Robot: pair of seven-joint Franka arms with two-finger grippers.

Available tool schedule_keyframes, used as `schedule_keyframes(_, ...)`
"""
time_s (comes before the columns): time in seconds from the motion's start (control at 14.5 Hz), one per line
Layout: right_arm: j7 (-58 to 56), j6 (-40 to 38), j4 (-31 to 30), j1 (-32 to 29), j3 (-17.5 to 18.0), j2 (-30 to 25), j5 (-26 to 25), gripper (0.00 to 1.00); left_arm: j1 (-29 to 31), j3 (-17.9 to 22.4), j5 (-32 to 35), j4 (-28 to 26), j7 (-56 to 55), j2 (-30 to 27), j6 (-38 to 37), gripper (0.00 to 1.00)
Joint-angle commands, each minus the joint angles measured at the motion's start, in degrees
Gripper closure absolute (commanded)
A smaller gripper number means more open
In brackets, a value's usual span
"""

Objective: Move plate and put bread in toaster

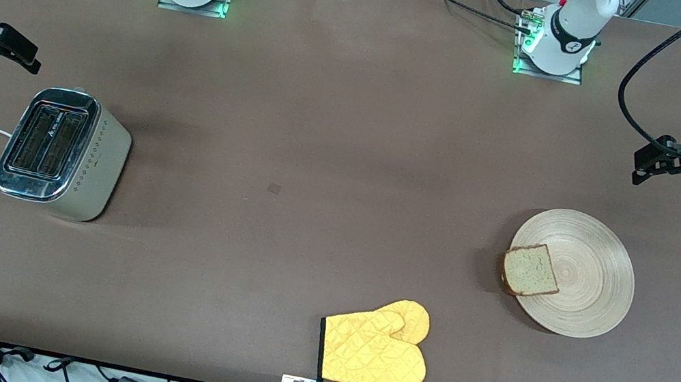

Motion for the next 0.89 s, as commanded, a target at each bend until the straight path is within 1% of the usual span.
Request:
schedule_keyframes(0.0,-1.09,-0.16,-1.17,0.34,-0.68,-1.60,0.44,0.00,-0.22,0.04,-0.41,7.49,0.88,4.32,-5.13,0.00)
schedule_keyframes(0.83,-1.00,0.72,-0.73,0.51,-0.60,-0.90,0.00,0.00,-0.22,-0.05,-0.41,7.96,0.53,4.69,-6.29,0.00)
